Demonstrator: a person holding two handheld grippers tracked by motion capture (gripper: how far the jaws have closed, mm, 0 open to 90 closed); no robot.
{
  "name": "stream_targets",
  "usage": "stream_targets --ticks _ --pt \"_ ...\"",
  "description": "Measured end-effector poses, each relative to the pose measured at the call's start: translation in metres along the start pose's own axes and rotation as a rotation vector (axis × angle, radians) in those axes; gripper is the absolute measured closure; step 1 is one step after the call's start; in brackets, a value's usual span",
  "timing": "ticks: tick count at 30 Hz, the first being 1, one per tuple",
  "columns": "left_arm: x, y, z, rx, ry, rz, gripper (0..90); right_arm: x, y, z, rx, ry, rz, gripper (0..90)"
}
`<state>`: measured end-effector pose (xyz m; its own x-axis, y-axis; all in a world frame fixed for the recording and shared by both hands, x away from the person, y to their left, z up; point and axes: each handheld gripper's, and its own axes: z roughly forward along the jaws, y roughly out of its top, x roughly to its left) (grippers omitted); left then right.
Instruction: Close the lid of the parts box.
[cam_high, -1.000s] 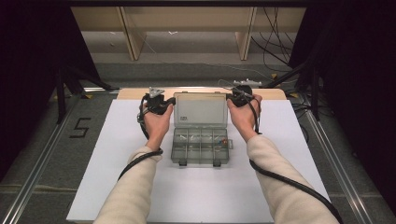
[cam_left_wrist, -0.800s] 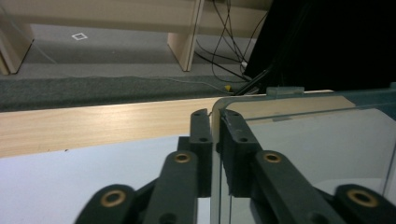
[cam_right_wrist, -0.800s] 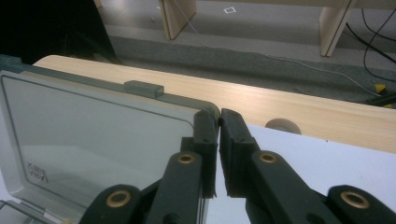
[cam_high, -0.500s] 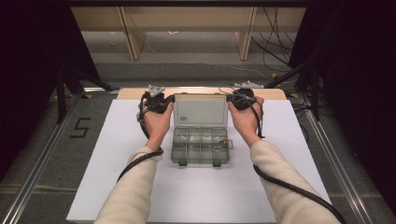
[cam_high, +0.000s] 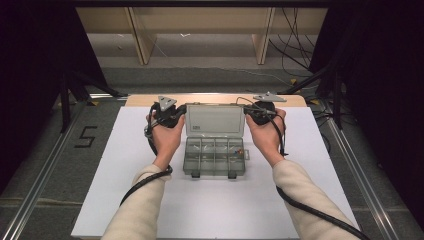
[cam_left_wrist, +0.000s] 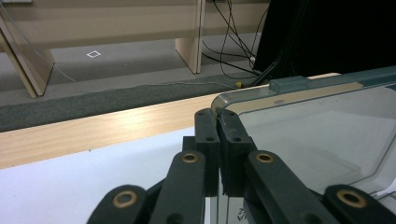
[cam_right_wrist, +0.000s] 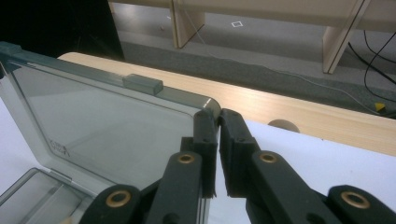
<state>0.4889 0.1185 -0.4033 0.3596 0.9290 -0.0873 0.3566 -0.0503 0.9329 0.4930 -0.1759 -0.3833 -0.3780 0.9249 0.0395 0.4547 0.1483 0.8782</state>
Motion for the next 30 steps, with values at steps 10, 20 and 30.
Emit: stream_targets --ticks 10,20,30 --pt "-0.004 -0.004 -0.012 -0.014 -0.004 0.023 87.3 0.006 -0.005 -0.012 -0.003 -0.009 -0.027 86.4" --pt "-0.007 -0.011 -0.023 -0.040 -0.012 0.052 87.2 0.010 -0.012 -0.021 -0.011 -0.007 -0.044 86.4" --pt "-0.013 -0.020 -0.035 -0.053 -0.013 0.079 86.8 0.016 -0.020 -0.032 -0.019 -0.022 -0.067 86.4"
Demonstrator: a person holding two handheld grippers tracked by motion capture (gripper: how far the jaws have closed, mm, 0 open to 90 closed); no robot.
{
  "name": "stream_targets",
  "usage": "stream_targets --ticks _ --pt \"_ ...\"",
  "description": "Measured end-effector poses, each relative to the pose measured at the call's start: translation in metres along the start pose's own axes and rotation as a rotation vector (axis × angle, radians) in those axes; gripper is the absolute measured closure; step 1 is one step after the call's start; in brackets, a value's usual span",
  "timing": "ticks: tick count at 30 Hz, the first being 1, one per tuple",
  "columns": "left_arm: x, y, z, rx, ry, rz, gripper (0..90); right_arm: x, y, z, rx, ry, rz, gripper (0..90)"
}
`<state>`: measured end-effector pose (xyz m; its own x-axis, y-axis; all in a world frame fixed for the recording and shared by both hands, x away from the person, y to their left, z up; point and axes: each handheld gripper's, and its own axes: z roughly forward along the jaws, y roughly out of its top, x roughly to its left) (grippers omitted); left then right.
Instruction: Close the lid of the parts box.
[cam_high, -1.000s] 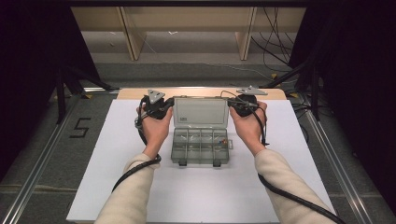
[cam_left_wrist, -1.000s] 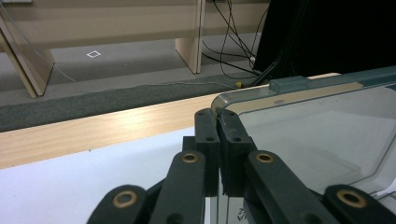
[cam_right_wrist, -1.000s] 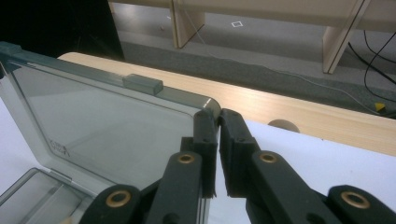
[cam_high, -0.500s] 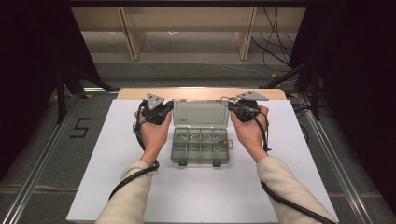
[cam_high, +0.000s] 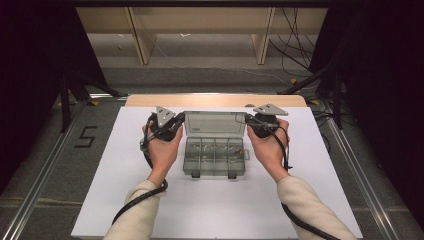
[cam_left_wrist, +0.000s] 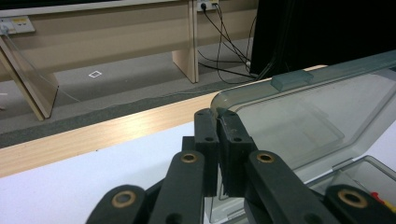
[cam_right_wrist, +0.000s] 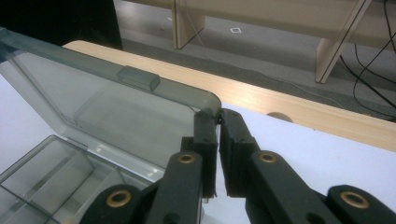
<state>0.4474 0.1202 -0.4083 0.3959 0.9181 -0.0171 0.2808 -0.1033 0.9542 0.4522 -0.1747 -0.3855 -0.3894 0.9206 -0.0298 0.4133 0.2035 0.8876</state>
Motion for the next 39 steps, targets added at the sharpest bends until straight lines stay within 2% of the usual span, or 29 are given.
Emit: stream_targets --ticks 1,4,9,10,20,22,24,31,33,37,39 --pt "-0.001 -0.001 -0.002 -0.004 0.001 0.005 86.8 0.000 -0.001 -0.001 -0.003 0.003 -0.014 86.4" --pt "-0.003 -0.003 -0.005 -0.007 0.007 0.015 86.7 0.002 -0.003 -0.004 -0.003 0.003 -0.008 86.4" --pt "-0.005 -0.006 -0.009 -0.007 0.007 0.039 86.5 0.005 -0.009 -0.008 -0.017 -0.007 -0.030 86.3" --pt "-0.006 -0.006 -0.010 -0.007 0.008 0.047 86.5 0.006 -0.009 -0.010 -0.003 -0.005 -0.024 86.3" --pt "-0.007 -0.010 -0.015 -0.014 -0.003 0.071 85.9 0.007 -0.014 -0.014 -0.019 -0.003 -0.053 86.2" --pt "-0.007 -0.010 -0.017 -0.013 -0.012 0.084 85.7 0.008 -0.015 -0.016 -0.010 0.004 -0.041 86.2" --pt "-0.007 -0.010 -0.018 -0.010 -0.013 0.095 85.5 0.007 -0.016 -0.016 -0.014 0.003 -0.056 86.2" --pt "-0.009 -0.013 -0.022 -0.011 -0.013 0.103 85.3 0.009 -0.019 -0.019 -0.023 -0.012 -0.068 86.2" --pt "-0.009 -0.014 -0.023 -0.012 -0.014 0.106 85.3 0.010 -0.020 -0.021 -0.010 0.002 -0.064 86.2" --pt "-0.009 -0.016 -0.024 -0.011 -0.021 0.113 85.2 0.011 -0.022 -0.021 -0.027 -0.010 -0.081 86.1" --pt "-0.008 -0.016 -0.025 -0.009 -0.024 0.117 85.1 0.012 -0.023 -0.022 -0.017 -0.001 -0.068 86.1"
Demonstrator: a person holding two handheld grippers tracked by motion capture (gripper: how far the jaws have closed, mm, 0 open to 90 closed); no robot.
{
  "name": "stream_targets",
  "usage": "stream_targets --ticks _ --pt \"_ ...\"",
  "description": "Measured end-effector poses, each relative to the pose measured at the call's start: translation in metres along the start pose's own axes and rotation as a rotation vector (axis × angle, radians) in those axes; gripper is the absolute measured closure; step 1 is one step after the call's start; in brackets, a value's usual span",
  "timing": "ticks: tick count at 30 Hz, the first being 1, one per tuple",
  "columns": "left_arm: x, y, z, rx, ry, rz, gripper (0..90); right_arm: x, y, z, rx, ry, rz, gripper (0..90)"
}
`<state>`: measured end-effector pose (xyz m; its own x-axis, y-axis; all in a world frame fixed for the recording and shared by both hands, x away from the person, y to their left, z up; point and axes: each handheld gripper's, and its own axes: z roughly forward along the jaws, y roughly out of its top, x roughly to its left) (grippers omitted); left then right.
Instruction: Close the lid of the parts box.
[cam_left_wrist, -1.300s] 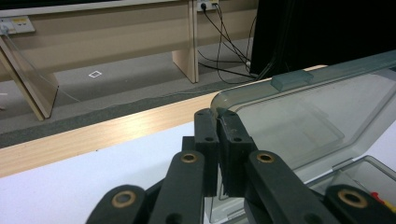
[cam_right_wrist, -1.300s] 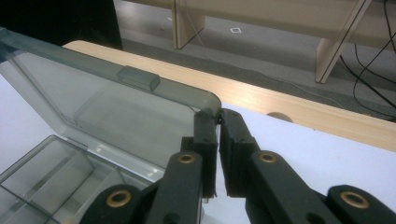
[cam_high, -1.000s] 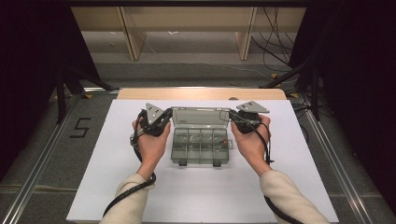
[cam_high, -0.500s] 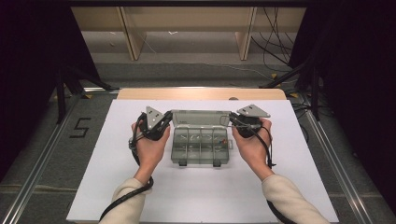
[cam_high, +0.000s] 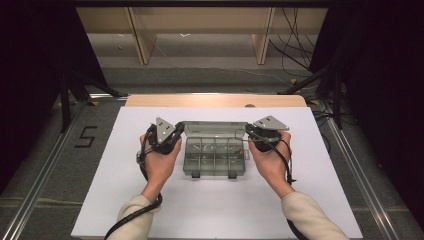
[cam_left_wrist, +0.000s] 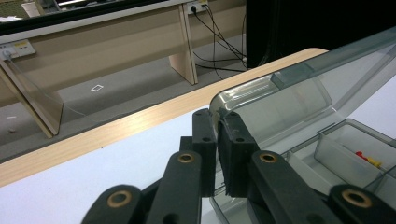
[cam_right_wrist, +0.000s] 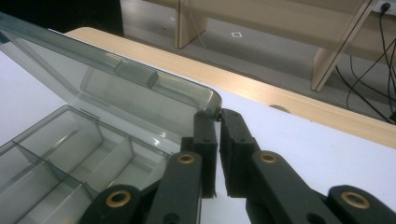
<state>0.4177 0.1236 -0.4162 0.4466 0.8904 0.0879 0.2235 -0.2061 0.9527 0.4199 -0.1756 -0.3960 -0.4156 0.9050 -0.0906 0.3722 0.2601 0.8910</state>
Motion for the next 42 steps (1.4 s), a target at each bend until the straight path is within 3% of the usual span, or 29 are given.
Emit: stream_targets --ticks 14,16,26,37,42 --pt "-0.003 -0.002 -0.005 0.002 0.010 0.040 84.8 0.001 -0.004 -0.004 -0.008 -0.002 -0.019 86.2" --pt "-0.004 -0.003 -0.005 0.002 0.001 0.028 84.8 0.002 -0.005 -0.005 0.007 0.008 -0.001 86.3" --pt "-0.005 -0.007 -0.008 -0.006 0.002 0.029 84.6 0.002 -0.009 -0.006 -0.014 0.003 -0.018 86.4" --pt "-0.007 -0.008 -0.012 0.003 0.010 0.059 84.5 0.004 -0.011 -0.009 -0.009 0.007 -0.023 86.5" --pt "-0.007 -0.010 -0.013 0.002 0.005 0.054 84.4 0.005 -0.014 -0.010 -0.015 0.009 -0.017 86.4"
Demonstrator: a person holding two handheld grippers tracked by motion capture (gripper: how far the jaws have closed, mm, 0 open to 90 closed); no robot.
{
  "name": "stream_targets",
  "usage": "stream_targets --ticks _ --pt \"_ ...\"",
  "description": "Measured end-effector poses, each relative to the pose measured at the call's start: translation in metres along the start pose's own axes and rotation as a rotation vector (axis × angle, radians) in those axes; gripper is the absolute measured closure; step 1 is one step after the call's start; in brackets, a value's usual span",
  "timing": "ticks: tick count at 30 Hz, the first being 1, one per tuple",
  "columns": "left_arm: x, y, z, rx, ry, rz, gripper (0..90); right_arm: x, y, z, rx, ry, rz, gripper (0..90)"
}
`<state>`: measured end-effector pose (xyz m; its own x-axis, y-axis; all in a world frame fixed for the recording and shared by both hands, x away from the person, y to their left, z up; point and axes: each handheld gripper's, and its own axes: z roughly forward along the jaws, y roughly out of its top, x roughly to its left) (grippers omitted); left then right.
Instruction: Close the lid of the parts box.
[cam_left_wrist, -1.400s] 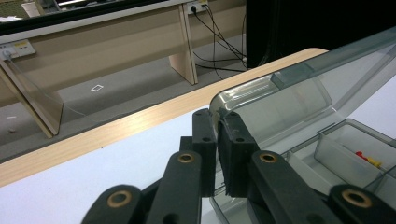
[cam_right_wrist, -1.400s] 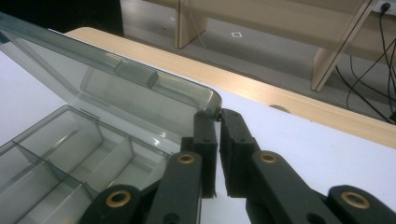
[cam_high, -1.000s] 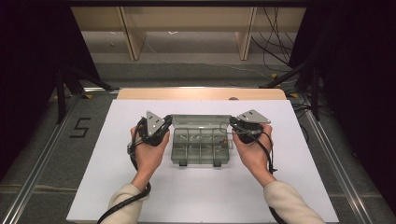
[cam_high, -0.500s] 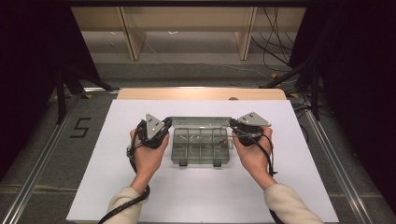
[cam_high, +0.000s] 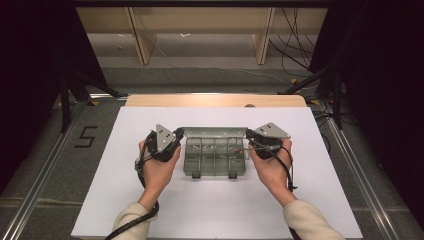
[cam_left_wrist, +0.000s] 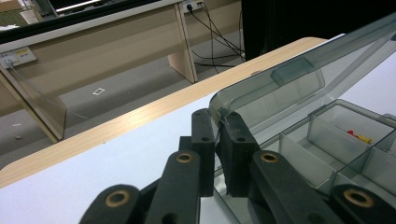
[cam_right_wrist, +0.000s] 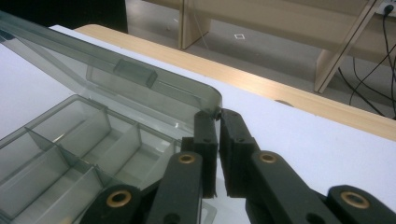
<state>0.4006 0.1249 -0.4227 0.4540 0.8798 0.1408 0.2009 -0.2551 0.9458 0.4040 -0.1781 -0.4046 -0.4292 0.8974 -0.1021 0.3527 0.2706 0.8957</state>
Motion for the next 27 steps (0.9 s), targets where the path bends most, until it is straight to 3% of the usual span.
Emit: stream_targets --ticks 6,27 --pt "0.0001 -0.0009 -0.0011 -0.001 -0.014 0.026 84.4 0.0015 -0.0034 -0.0017 -0.005 0.002 0.004 86.4" --pt "-0.0041 -0.0063 -0.0102 0.036 -0.029 0.058 85.0 0.0021 -0.0104 -0.0072 0.005 0.025 -0.014 86.2"
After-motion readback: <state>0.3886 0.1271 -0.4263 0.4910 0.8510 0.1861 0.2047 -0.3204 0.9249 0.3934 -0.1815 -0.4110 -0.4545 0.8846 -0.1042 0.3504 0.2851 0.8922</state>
